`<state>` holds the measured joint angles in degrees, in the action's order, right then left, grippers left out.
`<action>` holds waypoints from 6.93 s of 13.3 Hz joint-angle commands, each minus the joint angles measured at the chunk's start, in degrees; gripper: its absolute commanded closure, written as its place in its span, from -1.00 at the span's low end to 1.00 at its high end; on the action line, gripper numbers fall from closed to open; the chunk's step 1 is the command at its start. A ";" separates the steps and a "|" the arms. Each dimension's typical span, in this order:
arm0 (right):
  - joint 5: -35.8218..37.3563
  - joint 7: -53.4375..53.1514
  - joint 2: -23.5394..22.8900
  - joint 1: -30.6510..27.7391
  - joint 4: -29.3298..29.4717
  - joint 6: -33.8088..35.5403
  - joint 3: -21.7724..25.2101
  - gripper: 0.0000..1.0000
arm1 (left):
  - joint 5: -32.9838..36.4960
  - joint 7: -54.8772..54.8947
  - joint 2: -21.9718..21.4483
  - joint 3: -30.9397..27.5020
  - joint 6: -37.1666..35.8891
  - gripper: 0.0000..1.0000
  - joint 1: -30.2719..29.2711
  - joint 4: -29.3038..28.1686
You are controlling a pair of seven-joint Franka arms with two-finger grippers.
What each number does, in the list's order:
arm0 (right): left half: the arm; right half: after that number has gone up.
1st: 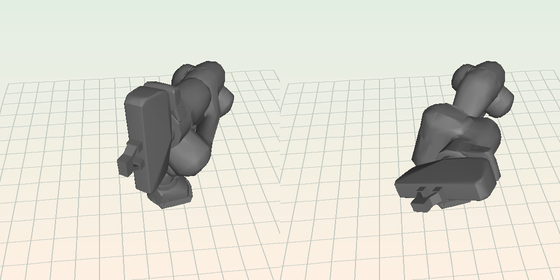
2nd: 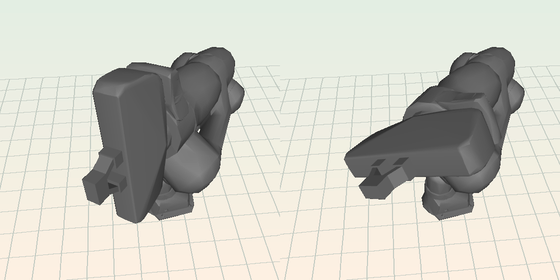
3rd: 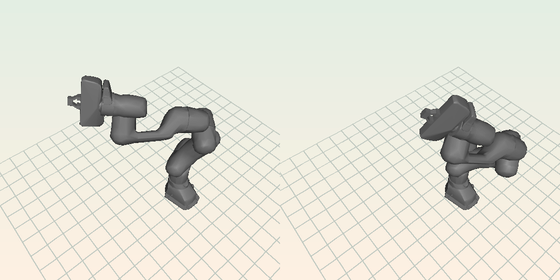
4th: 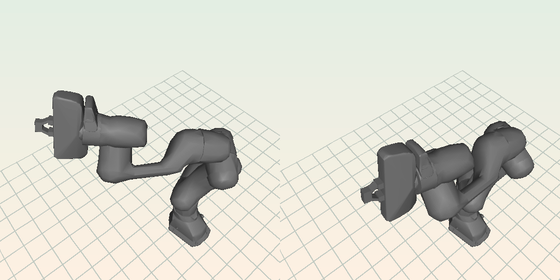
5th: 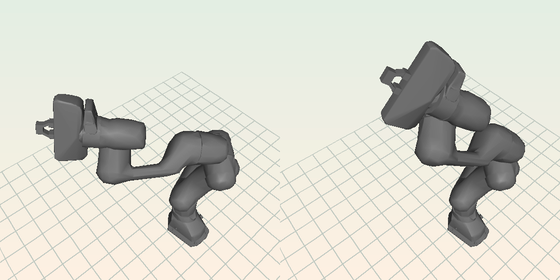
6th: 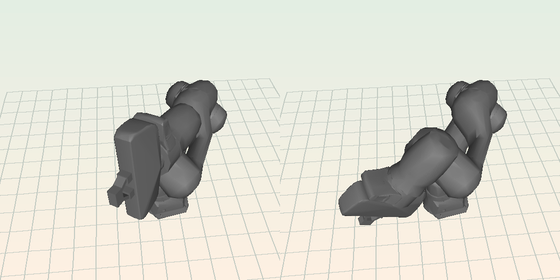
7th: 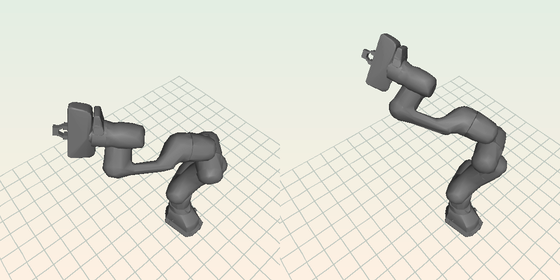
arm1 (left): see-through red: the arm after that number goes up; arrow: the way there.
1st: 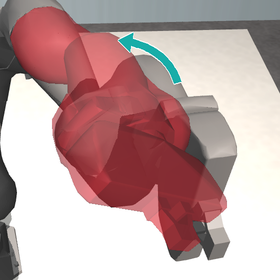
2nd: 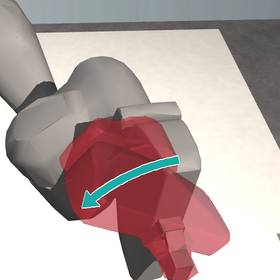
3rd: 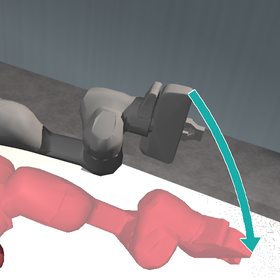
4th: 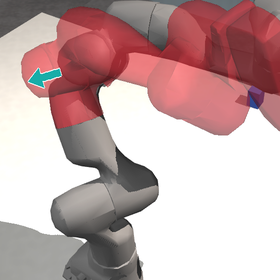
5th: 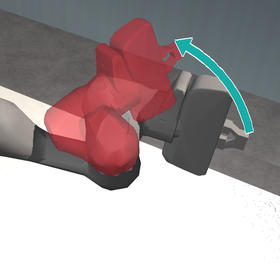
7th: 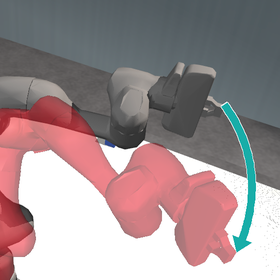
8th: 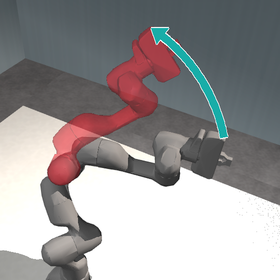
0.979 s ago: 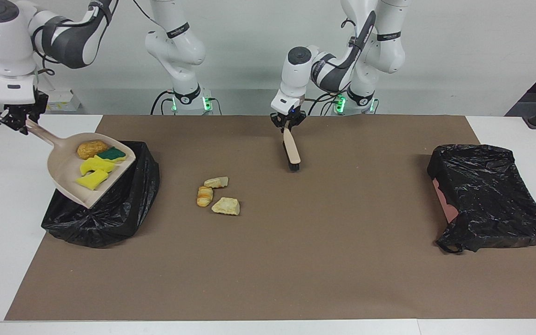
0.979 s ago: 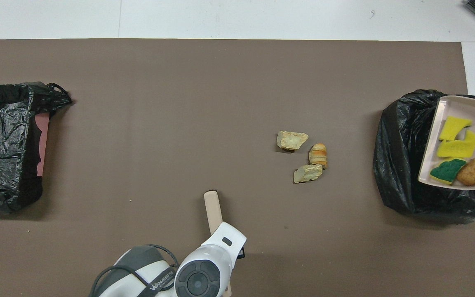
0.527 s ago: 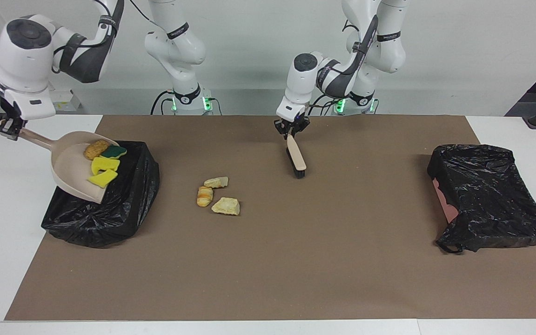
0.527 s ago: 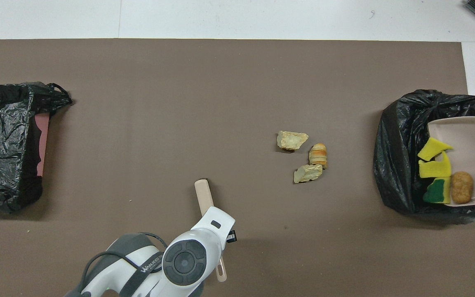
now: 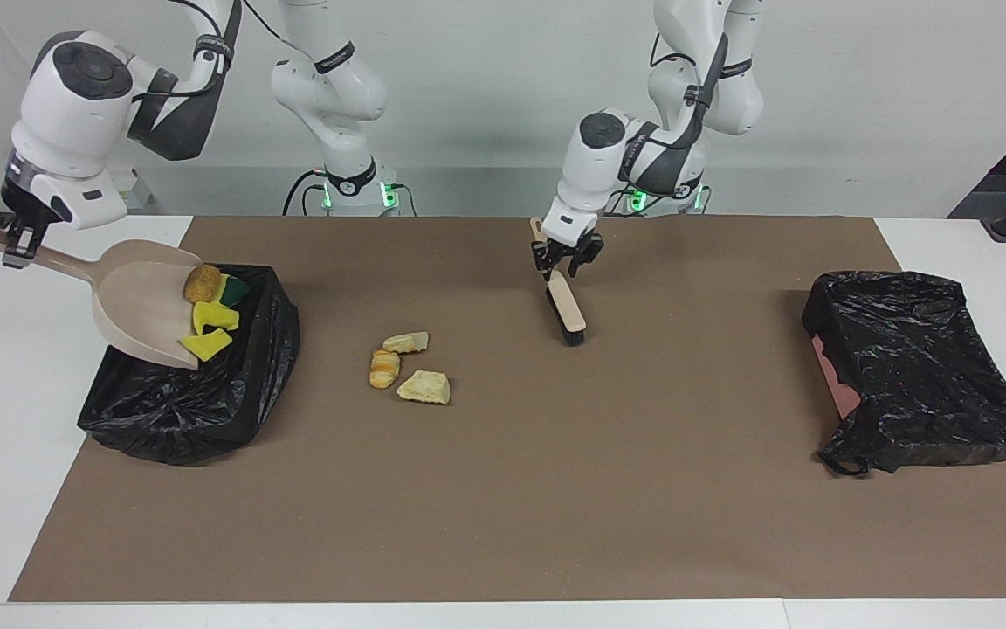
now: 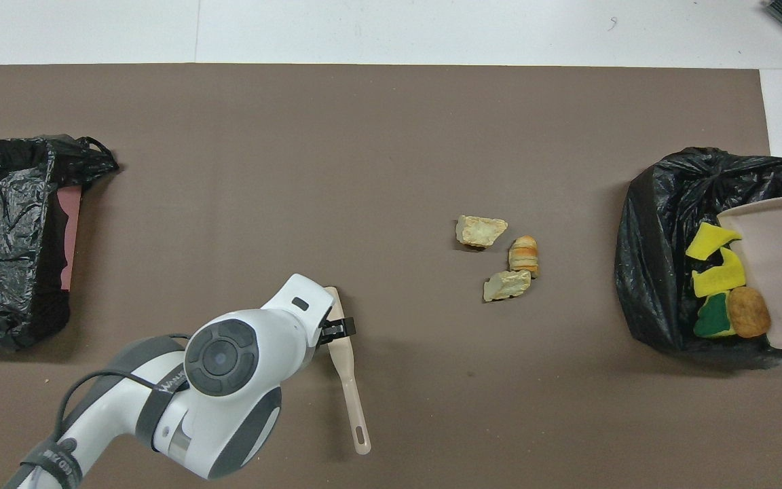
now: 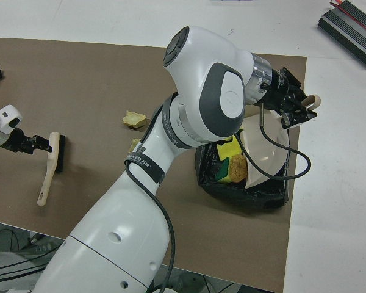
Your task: Sweep and dump trash in bin
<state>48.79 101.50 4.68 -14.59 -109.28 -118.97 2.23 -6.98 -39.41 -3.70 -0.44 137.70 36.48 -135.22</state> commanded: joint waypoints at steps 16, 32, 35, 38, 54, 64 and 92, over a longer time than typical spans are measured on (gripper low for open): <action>-29.69 -50.63 7.20 10.61 1.09 21.68 -12.61 1.00 | 4.77 41.52 10.82 -0.27 -20.52 -1.00 -33.92 32.20; -44.31 -138.24 -40.36 42.53 31.06 -3.18 -12.61 1.00 | 8.65 46.44 4.05 0.17 -48.92 -1.00 -33.23 45.13; -44.57 -138.85 -42.47 42.80 30.27 -5.13 -12.61 0.95 | 8.12 47.23 3.61 0.26 -48.14 -1.00 -33.14 44.26; -43.78 -138.42 -41.95 44.03 29.39 -3.73 -12.61 0.05 | 8.04 48.38 3.44 0.26 -47.96 -1.00 -33.14 43.99; -53.18 -129.10 -11.54 49.74 -11.02 -6.86 -17.70 -1.00 | 6.10 41.72 13.35 0.52 -31.55 -1.00 -19.88 38.28; -53.27 -130.32 -13.38 52.38 -13.06 -10.23 -17.70 0.53 | 4.25 16.32 27.15 0.52 -11.68 -1.00 -5.90 39.77; -39.65 -116.78 -3.35 16.07 -16.67 9.38 -17.70 1.00 | 6.89 68.73 5.63 0.00 -22.36 1.00 -10.82 16.13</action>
<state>8.10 -13.45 3.51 0.89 -125.99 -107.45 -14.70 -0.44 22.04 4.40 -0.66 117.94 25.58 -117.01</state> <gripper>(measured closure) 0.736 0.674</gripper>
